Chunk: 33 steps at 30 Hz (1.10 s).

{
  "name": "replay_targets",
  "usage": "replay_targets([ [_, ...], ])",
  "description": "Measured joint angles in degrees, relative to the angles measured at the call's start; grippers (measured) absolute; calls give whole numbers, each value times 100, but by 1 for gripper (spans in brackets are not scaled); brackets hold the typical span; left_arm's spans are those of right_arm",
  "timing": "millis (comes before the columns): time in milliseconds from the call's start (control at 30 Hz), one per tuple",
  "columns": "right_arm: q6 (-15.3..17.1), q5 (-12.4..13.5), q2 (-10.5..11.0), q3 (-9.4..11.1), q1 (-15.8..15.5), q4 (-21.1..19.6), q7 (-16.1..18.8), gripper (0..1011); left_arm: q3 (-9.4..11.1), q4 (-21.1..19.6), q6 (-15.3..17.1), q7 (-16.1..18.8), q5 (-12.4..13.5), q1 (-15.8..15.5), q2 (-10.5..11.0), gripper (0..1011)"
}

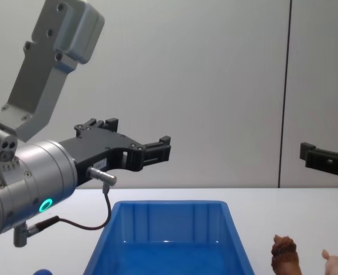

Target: Pick up the two dolls from the table and place them into the box.

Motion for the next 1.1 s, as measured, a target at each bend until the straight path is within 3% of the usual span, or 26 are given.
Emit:
replay_targets([
  [1100,0,0,0,0,0,0,0,1001,0,0,0,0,0,0,0,1001],
])
